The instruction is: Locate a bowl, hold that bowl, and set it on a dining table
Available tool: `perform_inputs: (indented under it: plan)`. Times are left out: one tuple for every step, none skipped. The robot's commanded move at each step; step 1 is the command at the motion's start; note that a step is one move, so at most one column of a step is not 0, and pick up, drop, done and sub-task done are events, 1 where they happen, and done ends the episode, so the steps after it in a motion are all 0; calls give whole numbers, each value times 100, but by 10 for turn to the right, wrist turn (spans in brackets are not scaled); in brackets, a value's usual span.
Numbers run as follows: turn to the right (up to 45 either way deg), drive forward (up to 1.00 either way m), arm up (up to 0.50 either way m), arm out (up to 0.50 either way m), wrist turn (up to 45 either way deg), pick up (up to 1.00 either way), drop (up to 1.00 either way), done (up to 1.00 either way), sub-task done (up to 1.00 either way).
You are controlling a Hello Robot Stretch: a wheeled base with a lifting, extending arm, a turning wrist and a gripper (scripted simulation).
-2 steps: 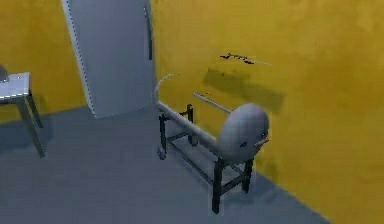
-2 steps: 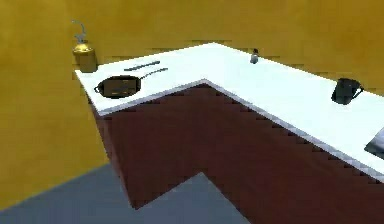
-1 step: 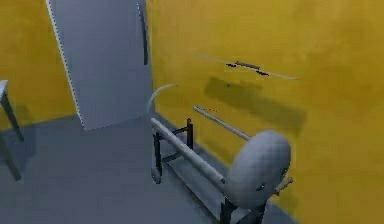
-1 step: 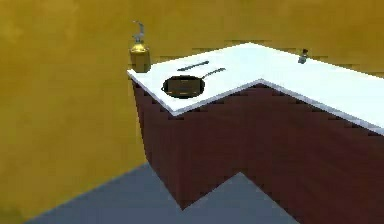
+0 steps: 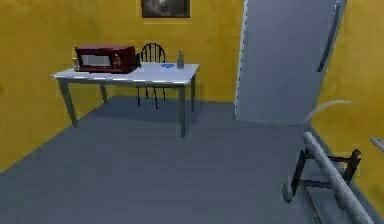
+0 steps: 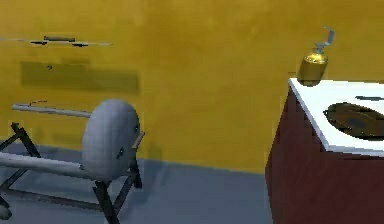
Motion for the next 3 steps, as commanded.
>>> perform_inputs:
  plan:
    - [-210, 0, 0, 0, 0, 0, 0, 0, 0]
    - [0, 35, 0, 0, 0, 0, 0, 0, 0]
    - [-450, 0, 0, 0, 0, 0, 0, 0, 0]
